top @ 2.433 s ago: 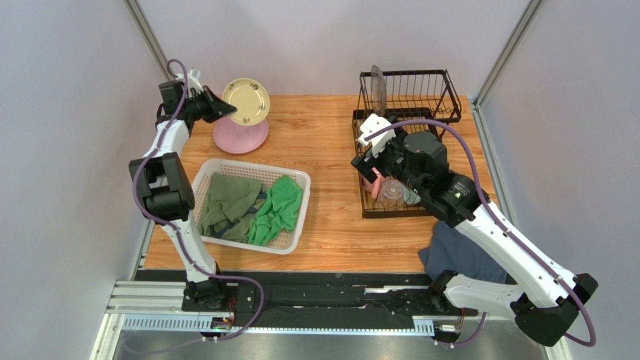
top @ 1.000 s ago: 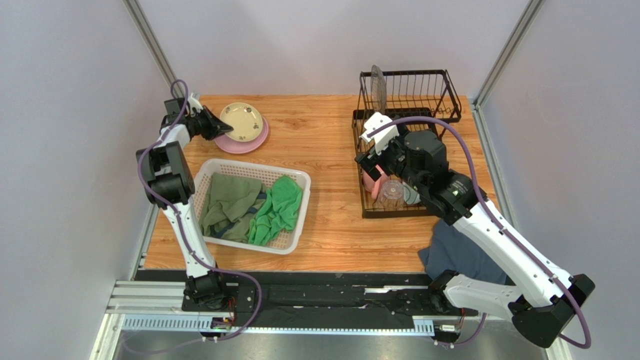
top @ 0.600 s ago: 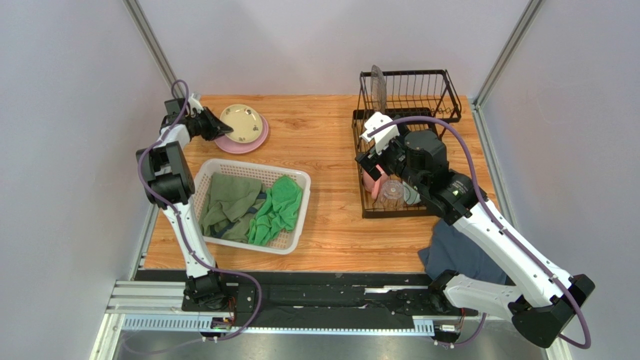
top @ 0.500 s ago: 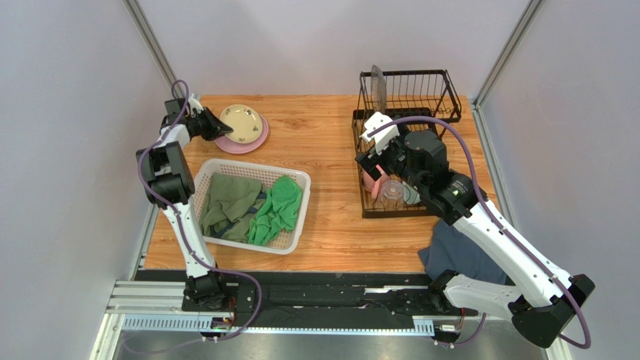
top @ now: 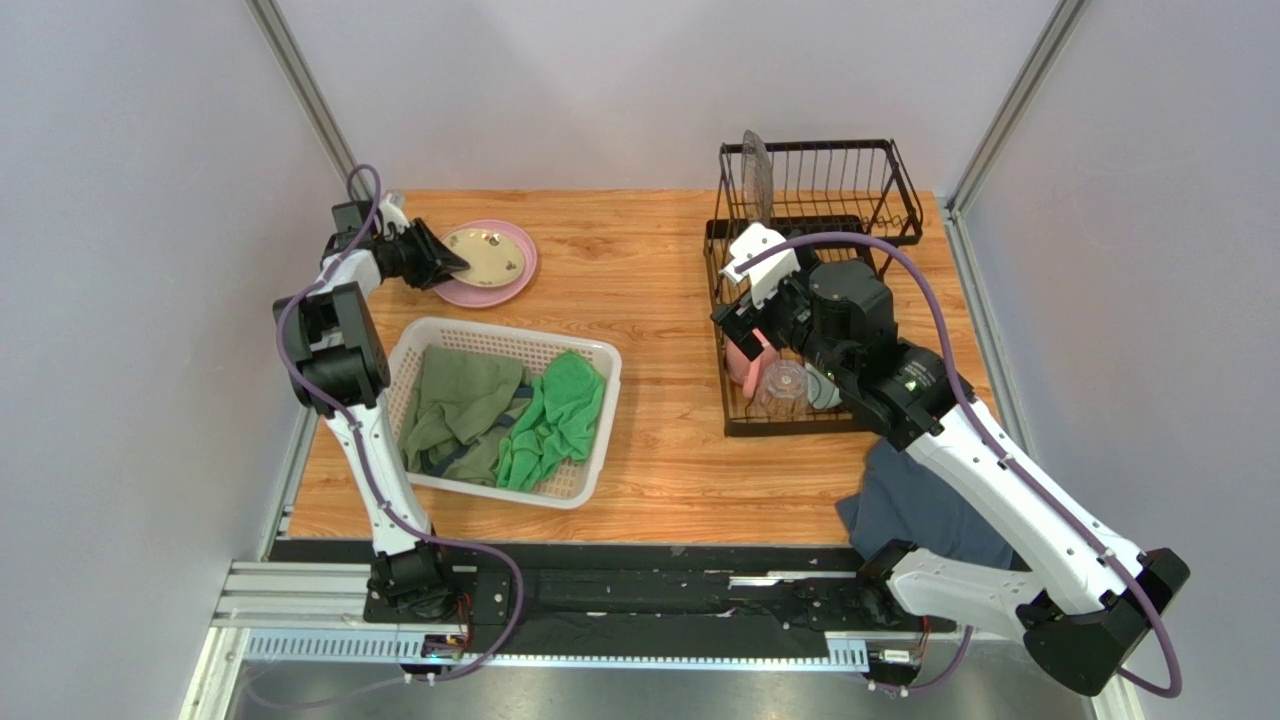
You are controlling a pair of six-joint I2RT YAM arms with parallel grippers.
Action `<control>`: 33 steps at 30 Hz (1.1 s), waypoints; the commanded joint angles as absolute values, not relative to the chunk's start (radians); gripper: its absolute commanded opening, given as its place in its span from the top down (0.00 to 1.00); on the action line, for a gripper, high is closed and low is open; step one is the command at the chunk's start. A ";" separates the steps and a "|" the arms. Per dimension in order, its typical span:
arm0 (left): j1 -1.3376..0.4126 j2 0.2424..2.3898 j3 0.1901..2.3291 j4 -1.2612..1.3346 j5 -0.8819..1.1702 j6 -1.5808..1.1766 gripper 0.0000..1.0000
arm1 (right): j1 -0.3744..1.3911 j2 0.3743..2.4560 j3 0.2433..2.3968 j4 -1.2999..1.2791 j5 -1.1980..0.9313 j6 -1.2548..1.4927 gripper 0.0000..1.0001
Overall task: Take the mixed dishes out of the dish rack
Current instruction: Place the plate on the plate.
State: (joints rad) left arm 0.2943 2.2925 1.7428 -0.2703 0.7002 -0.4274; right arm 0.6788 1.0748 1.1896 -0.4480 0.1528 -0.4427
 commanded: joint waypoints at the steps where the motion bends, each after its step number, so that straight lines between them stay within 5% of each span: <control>1: 0.301 2.287 1.784 -0.288 0.689 -0.390 0.50 | 0.670 1.077 1.192 -0.380 0.196 -0.451 0.16; 21: 0.302 2.175 1.761 -0.406 0.558 -0.247 0.17 | 0.572 1.387 1.526 -0.328 0.480 -0.288 0.17; 33: 0.301 2.103 1.743 -0.472 0.462 -0.169 0.10 | 0.515 1.574 1.695 -0.354 0.445 -0.206 0.19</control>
